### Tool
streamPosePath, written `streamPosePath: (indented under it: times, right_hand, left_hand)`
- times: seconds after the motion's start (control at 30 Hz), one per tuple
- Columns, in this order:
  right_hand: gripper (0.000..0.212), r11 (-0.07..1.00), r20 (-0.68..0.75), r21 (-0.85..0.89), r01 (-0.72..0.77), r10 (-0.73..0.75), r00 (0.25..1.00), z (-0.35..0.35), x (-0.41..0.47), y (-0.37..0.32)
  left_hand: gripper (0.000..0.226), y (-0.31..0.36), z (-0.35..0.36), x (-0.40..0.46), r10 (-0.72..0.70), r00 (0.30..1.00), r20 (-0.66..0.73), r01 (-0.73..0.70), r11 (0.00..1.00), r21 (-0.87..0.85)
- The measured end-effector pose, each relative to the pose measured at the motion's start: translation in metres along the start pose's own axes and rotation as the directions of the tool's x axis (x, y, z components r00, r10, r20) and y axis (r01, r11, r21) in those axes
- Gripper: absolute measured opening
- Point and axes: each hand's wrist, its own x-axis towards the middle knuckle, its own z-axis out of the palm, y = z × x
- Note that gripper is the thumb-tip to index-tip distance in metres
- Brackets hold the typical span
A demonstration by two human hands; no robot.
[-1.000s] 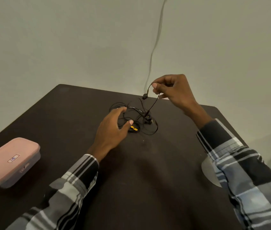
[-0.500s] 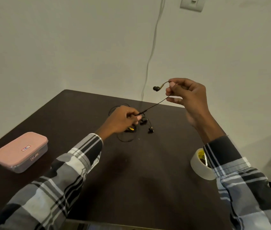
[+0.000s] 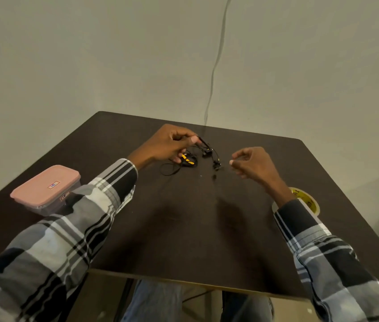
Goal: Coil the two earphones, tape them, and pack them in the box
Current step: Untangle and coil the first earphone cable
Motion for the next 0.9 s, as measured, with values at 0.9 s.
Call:
streamPosePath:
  times: [0.9]
  right_hand:
    - [0.016, 0.842, -0.036, 0.492, 0.220, -0.233, 0.972, 0.007, -0.001, -0.037]
  left_hand:
    - [0.023, 0.000, 0.012, 0.002, -0.015, 0.997, 0.071, 0.007, 0.994, 0.108]
